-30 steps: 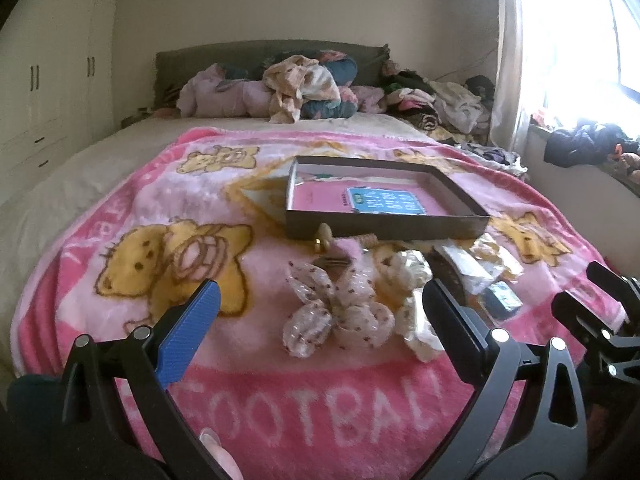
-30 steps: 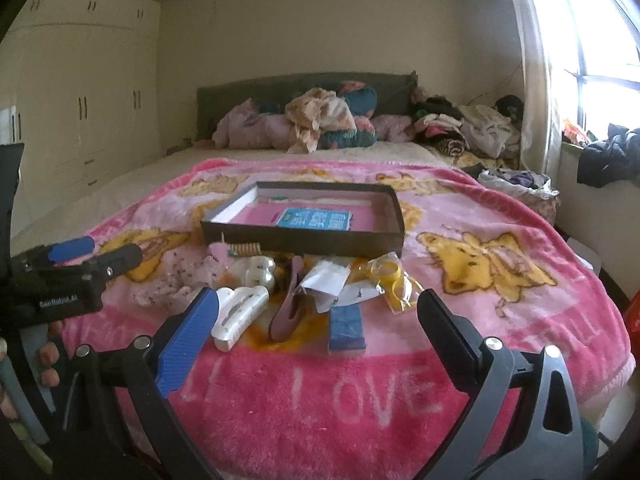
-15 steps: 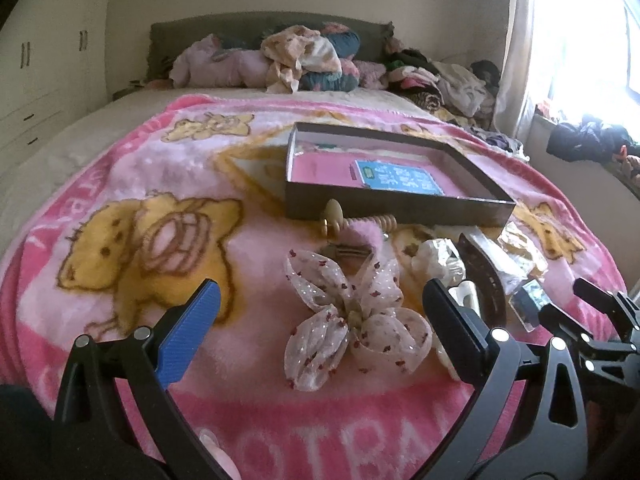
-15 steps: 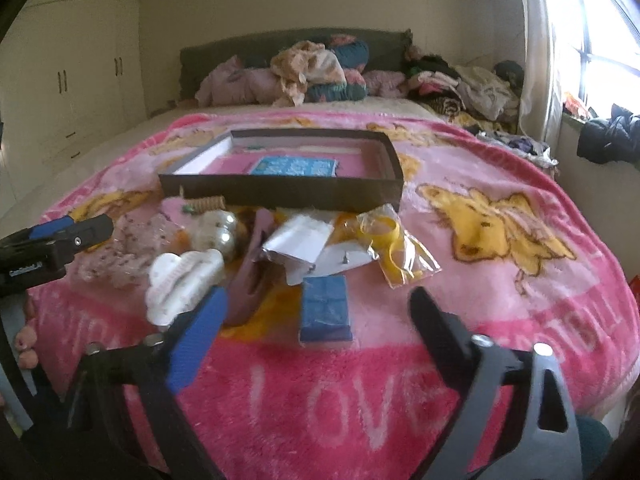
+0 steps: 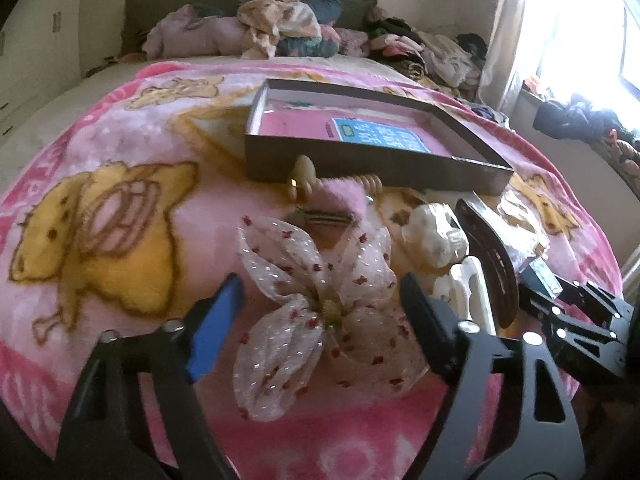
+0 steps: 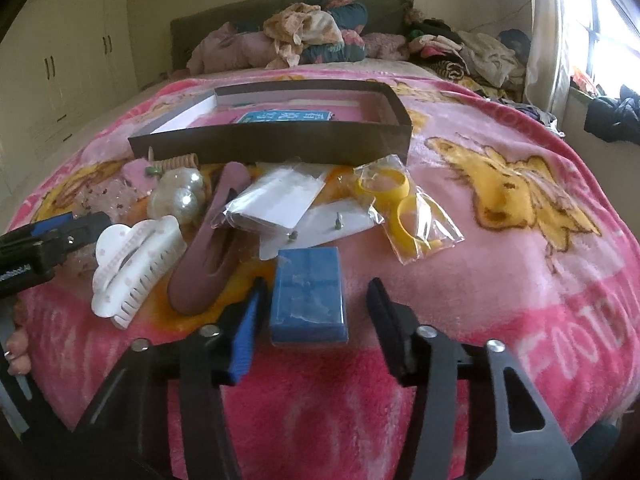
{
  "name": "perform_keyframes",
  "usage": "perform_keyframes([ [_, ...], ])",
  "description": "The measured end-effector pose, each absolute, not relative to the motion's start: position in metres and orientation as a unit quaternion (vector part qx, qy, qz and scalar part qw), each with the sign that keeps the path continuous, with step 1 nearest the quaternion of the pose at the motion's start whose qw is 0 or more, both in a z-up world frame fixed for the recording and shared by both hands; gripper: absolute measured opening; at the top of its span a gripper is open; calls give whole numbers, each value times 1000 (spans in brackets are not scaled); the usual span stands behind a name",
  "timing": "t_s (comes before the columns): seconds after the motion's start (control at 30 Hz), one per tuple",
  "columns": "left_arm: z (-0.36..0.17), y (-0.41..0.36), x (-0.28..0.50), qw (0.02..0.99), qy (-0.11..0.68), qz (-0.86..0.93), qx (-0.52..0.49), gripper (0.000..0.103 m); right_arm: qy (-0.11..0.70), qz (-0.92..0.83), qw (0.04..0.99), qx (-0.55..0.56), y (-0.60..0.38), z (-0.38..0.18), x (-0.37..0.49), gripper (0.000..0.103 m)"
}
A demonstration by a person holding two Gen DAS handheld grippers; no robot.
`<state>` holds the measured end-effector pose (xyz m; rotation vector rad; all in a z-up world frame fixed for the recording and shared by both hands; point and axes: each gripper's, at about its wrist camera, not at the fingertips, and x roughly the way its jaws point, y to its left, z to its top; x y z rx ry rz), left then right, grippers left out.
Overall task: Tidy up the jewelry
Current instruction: 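Grasp the polka-dot bow with the left tool while the right tool grasps the blue package, then lower the bow into the tray with the left tool while the right tool drops the blue package there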
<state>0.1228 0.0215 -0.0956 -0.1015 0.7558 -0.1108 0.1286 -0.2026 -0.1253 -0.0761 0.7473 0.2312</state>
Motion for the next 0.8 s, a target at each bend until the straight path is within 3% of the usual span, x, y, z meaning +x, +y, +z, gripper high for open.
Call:
perform_keyframes([
  [0.1,-98,16,124,925,372,-60,-41,48,364,118,923,-41,-204,-125,129,31],
  [0.27,-96,8,123,926,370,-69,-27,32,365,126,922,-31,-208,-122,127,31],
  [0.8,-47,6,130,942,323,-80,-43,29,336,141,931,-16,-222,-82,122,31],
])
